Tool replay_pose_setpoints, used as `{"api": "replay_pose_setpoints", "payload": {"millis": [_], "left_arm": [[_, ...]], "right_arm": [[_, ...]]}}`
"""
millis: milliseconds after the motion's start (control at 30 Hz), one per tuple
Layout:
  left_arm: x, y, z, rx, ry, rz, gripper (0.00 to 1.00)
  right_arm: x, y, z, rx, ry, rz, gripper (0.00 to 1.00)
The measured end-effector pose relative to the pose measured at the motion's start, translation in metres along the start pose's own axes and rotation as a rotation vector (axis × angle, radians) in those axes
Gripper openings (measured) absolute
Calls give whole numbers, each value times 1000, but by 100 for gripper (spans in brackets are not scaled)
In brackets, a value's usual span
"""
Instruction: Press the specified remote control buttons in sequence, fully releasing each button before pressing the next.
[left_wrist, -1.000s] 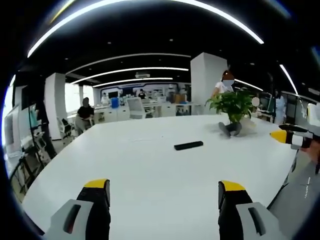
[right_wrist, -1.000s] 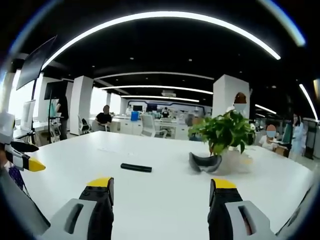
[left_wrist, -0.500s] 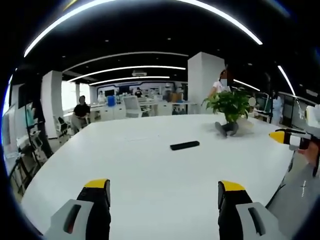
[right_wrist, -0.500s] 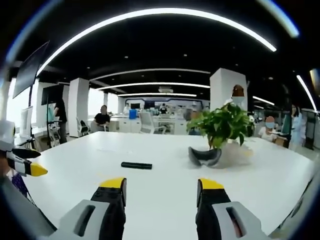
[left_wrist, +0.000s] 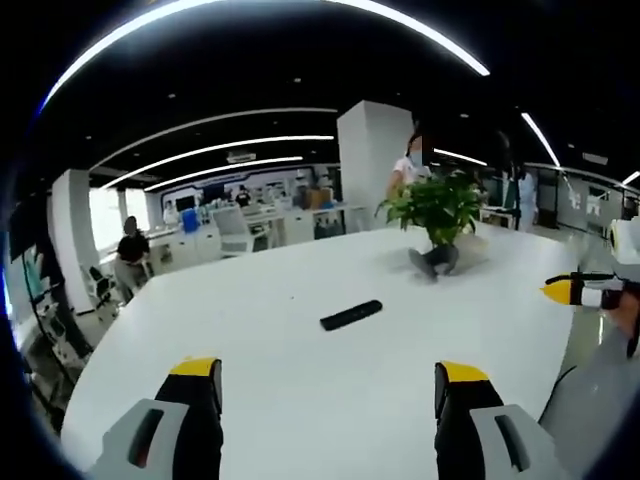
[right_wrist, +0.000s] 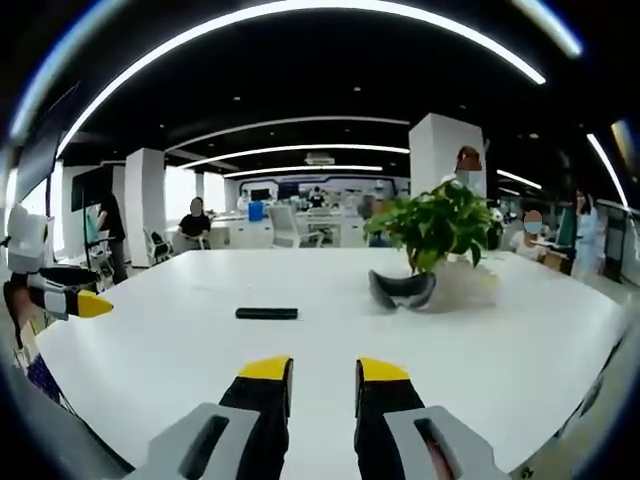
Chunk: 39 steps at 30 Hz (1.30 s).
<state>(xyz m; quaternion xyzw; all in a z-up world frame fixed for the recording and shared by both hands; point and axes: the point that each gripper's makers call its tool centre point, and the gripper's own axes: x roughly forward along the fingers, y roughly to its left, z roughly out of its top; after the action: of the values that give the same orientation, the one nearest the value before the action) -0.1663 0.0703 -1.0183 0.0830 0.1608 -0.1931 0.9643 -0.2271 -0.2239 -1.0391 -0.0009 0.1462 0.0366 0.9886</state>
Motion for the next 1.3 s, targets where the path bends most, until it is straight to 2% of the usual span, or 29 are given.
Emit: {"api": "replay_pose_setpoints", "payload": {"millis": [233, 333, 400, 533, 600, 733, 833, 1033, 1100, 1167, 1300], "left_arm": [[32, -7, 16, 47, 6, -62, 89], [46, -10, 22, 76, 16, -93, 89], [58, -15, 21, 72, 56, -145, 89], [77, -16, 27, 88, 77, -178, 89], [87, -19, 29, 105, 94, -203, 89], [103, -22, 33, 137, 102, -231, 89], [117, -24, 38, 149, 105, -255, 89], [146, -22, 42, 158, 130, -281, 85], [155, -24, 42, 161, 149, -300, 84], [164, -24, 45, 181, 149, -308, 82], [182, -23, 45, 257, 159, -322, 76]], "right_arm": [[0, -3, -10, -18, 65, -23, 0], [1, -3, -15, -24, 97, -16, 0], [0, -1, -19, -47, 118, -3, 0], [-2, 10, -25, -95, 153, 75, 0], [-2, 12, -28, -99, 174, 86, 0], [-3, 15, -32, -83, 206, 107, 0], [-6, 20, -41, -40, 279, 156, 0], [-5, 17, -42, -71, 282, 132, 0], [-7, 21, -45, 1, 309, 152, 0], [-5, 14, -47, 15, 321, 137, 0], [-5, 16, -52, 38, 349, 142, 0]]}}
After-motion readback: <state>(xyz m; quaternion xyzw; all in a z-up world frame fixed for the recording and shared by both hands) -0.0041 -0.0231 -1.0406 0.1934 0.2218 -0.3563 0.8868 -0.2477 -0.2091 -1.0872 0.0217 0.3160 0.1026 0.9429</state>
